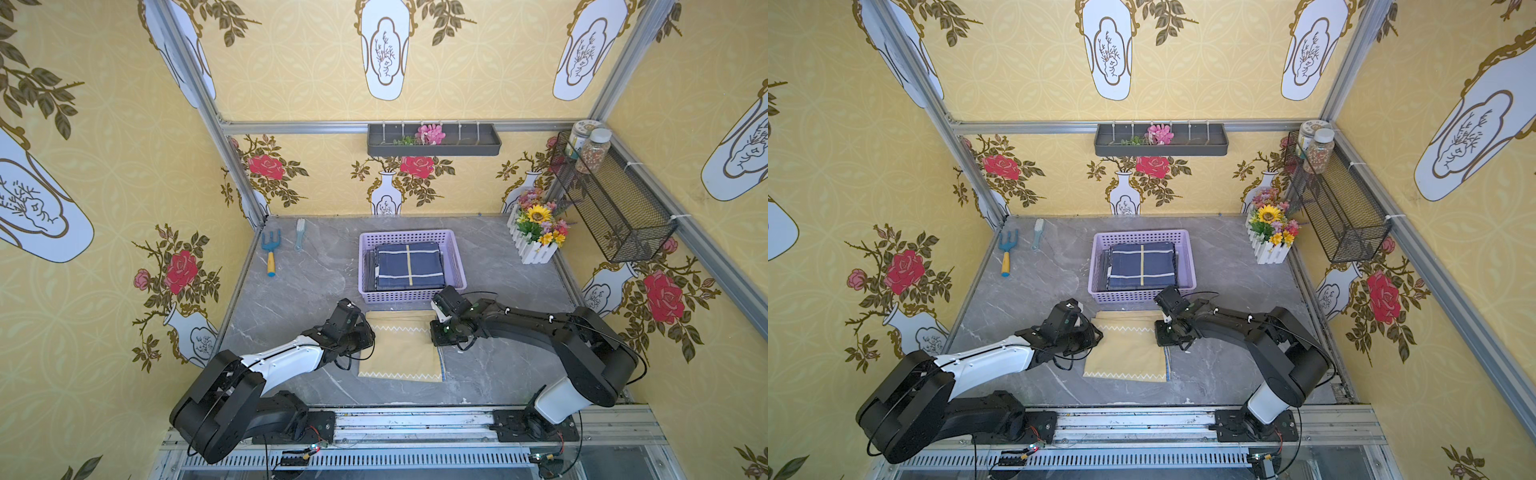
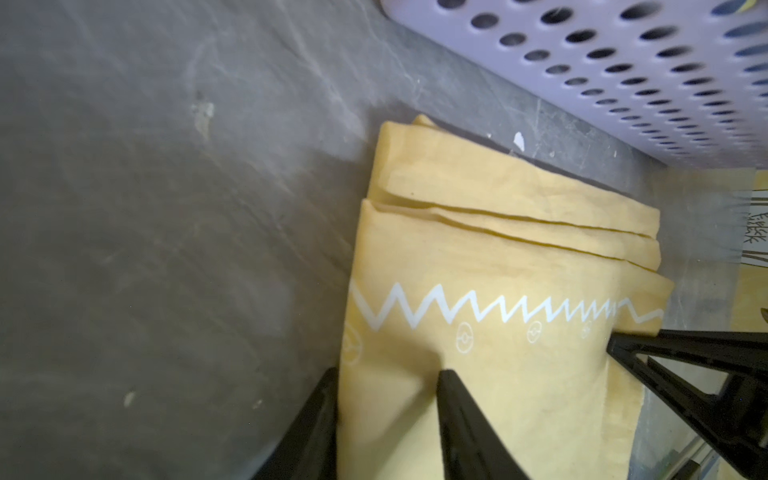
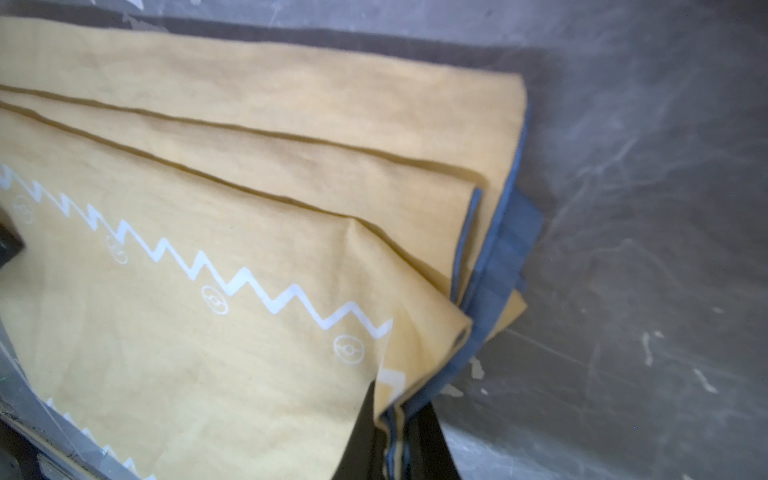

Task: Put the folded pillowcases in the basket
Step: Pick up the pillowcase from the center of the board.

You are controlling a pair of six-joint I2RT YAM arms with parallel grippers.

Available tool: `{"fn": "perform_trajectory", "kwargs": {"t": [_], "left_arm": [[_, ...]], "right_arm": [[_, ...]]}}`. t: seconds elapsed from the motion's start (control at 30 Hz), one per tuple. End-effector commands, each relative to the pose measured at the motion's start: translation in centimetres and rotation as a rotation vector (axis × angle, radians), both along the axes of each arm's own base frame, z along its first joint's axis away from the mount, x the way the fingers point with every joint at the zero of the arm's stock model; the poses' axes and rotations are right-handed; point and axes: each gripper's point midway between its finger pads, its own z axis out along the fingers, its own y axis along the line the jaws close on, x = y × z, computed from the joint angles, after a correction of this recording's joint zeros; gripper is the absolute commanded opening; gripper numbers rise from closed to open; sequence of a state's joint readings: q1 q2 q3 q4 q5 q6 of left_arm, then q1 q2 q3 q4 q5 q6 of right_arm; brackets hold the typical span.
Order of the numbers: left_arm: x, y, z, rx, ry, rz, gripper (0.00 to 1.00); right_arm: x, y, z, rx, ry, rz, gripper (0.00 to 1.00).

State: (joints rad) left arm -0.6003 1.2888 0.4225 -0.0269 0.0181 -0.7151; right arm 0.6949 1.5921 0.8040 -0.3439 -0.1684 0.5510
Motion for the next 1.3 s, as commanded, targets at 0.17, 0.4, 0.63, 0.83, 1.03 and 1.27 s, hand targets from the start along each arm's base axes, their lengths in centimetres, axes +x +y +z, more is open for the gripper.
{"fn": "perform_trajectory", "kwargs": {"t": [0.17, 0.4, 0.63, 0.83, 1.03, 1.27], "left_arm": [[-0.4, 0.1, -0.4, 0.017, 0.022, -0.001, 0.36], [-0.4, 0.1, -0.2, 0.014, 0.015, -0.002, 0.36], [-0.2, 0.1, 0.8, -0.015, -0.007, 0.03, 0.0], [-0.2, 0.1, 1.6, -0.026, -0.026, 0.032, 0.0], [-0.2, 0.0, 2.3, -0.035, -0.038, 0.029, 0.0], [-0.2, -0.4, 4.3, -0.065, -0.078, 0.013, 0.0]], "right_arm": [[-0.5, -0.9, -0.4, -0.037, 0.018, -0.017, 0.06], [-0.6, -1.0, -0.4, -0.036, 0.018, -0.022, 0.06], [-0.7, -1.1, 0.1, -0.029, 0.008, -0.029, 0.05], [-0.8, -1.3, 0.1, -0.029, 0.007, -0.032, 0.05], [-0.8, -1.3, 0.5, -0.023, -0.006, -0.029, 0.05], [-0.7, -1.4, 2.0, 0.008, -0.055, -0.034, 0.05]]}}
